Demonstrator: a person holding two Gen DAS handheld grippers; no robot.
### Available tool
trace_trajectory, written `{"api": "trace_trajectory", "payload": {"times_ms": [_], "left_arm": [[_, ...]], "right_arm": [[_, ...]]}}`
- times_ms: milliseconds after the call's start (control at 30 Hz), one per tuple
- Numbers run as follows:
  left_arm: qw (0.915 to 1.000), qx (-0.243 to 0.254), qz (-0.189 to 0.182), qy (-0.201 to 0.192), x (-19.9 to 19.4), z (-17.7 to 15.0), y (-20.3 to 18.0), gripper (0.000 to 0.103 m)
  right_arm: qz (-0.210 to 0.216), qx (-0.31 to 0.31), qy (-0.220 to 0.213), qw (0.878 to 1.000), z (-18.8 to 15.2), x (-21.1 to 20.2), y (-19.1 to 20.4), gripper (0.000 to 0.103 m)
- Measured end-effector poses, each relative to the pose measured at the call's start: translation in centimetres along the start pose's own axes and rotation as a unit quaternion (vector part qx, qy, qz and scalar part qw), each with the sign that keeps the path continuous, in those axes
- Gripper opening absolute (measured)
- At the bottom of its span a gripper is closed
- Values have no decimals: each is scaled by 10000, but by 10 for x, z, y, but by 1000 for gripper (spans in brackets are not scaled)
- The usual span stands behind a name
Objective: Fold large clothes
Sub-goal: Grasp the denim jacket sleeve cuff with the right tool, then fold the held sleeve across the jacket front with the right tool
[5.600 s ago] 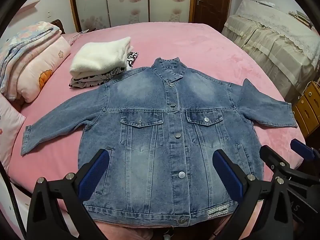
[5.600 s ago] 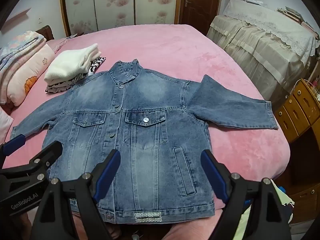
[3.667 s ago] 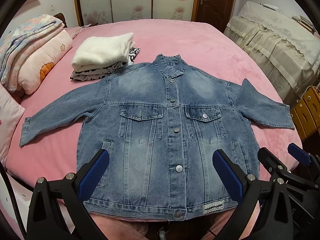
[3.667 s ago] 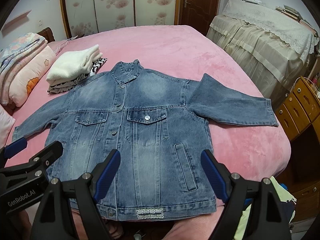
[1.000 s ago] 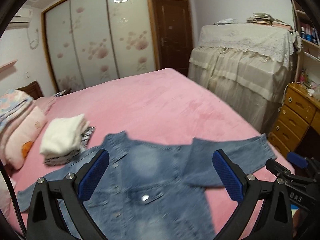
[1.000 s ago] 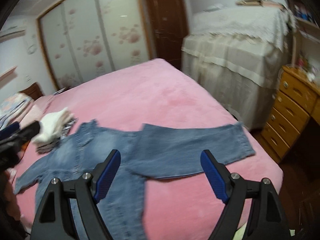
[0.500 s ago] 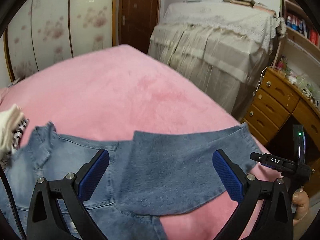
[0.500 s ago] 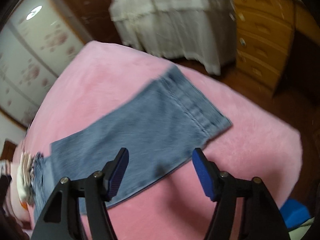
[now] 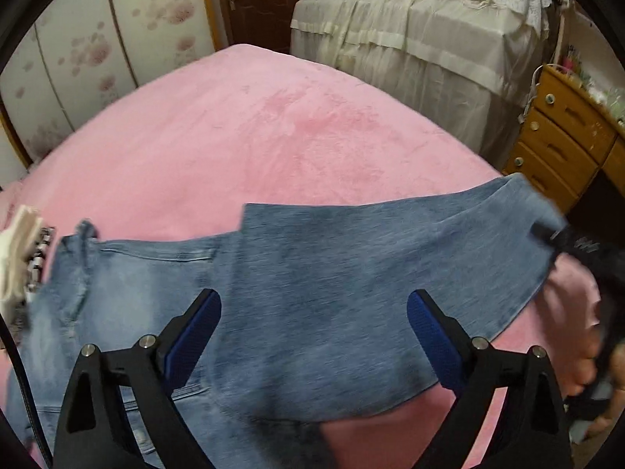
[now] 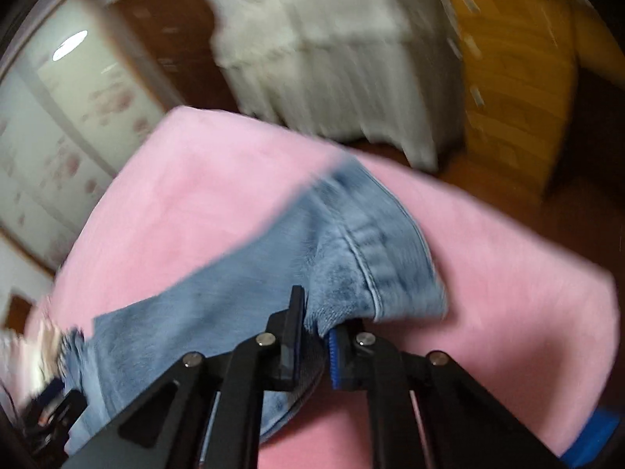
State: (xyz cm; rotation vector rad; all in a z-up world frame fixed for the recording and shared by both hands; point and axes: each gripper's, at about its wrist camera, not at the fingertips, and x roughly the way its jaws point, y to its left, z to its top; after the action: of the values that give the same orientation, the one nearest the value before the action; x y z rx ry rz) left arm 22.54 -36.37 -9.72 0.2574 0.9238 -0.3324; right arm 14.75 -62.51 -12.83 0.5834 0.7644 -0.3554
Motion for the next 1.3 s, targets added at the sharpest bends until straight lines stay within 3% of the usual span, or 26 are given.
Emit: {"api": "trace_trajectory", "payload": {"times_ms": [133,267,367,467,633,700,800,900,1000,1100,1167,1200,1300], "left_arm": [[9995,-330,-4,3,-23,-8,43,86],[9965,-821,-105,-138,-52,-34,113,86],[9929,-1167,89,-222,-70,-62,165,86],[9895,-1420,212,-138,-73,-93,207,86],[9803,-1858,-346,569,-46,-144,247,86],[9749,-1979,-695,742,-36,-159,251,86],[9636,-2196,-1341,725,-28,-170,250,86],[9421,-2504,-2136,646,-18,-172,247,86],[9209,-2762,-2672,643,-4,-171,240,86],[9054,-3003,-2884,828,15,-170,233,81],[8930,-3186,-3020,990,29,-169,229,61],[8860,-3293,-3083,1076,35,-169,226,57],[8867,-3383,-2975,1043,39,-165,223,54]], "right_arm": [[567,-1334,-621,9875,-8,-53,89,10],[1233,-2685,-824,9518,-44,-88,187,10],[1802,-3418,-606,9203,-84,-91,252,10],[1935,-4023,-213,8946,-139,-71,300,13],[1555,-4834,907,8567,-234,-7,324,18],[1422,-4983,902,8505,-251,-8,320,19],[1446,-4919,858,8543,-246,-24,304,31],[1505,-4660,707,8690,-234,-43,286,45],[1558,-4247,755,8886,-225,-53,270,45],[1577,-3836,866,9058,-220,-56,255,45],[1595,-3655,941,9122,-218,-55,248,45],[1608,-3590,994,9140,-219,-54,245,45],[1619,-3466,1143,9168,-222,-49,240,45]]}}
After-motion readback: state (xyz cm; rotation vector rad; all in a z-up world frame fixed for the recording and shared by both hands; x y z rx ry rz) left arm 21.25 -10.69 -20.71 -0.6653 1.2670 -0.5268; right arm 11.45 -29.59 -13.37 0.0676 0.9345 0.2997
